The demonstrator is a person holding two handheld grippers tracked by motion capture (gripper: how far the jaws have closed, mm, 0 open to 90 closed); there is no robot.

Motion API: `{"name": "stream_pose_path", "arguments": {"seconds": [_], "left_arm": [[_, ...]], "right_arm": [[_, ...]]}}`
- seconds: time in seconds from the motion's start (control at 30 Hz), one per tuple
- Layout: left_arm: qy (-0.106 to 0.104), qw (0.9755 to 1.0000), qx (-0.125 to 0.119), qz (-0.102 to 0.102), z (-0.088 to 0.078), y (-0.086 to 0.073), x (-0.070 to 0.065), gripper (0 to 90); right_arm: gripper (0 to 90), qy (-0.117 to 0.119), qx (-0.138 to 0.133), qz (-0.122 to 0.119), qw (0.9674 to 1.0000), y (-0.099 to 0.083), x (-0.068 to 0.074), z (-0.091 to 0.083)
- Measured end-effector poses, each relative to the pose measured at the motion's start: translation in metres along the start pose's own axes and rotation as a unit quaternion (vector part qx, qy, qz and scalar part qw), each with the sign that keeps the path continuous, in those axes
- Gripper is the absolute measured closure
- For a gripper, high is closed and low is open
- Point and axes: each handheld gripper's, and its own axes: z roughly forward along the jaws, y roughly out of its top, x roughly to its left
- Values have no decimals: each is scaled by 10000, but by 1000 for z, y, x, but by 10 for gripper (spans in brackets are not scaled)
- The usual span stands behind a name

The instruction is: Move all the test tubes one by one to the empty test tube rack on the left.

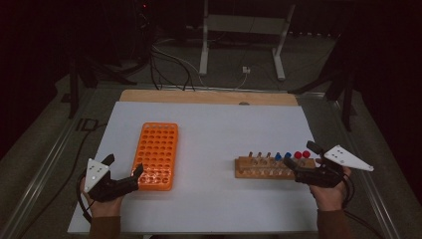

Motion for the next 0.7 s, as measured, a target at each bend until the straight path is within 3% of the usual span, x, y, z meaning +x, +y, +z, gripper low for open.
{"name": "stream_pose_path", "arguments": {"seconds": [0.2,0.43,0.6,0.67,0.7], "left_arm": [[6,10000,-5,51,0,0,-2,5],[26,10000,37,36,1,-1,-2,5],[67,10000,59,32,1,-2,-2,5],[70,9999,92,26,2,-2,-2,5],[68,9999,93,29,3,-2,-2,5]], "right_arm": [[7,-144,181,61,9997,11,-14,1],[66,-337,326,271,9985,11,-32,0],[152,-483,381,412,9973,9,-41,-4],[265,-637,488,498,9955,5,-45,-7],[314,-578,513,515,9957,3,-47,-8]]}}
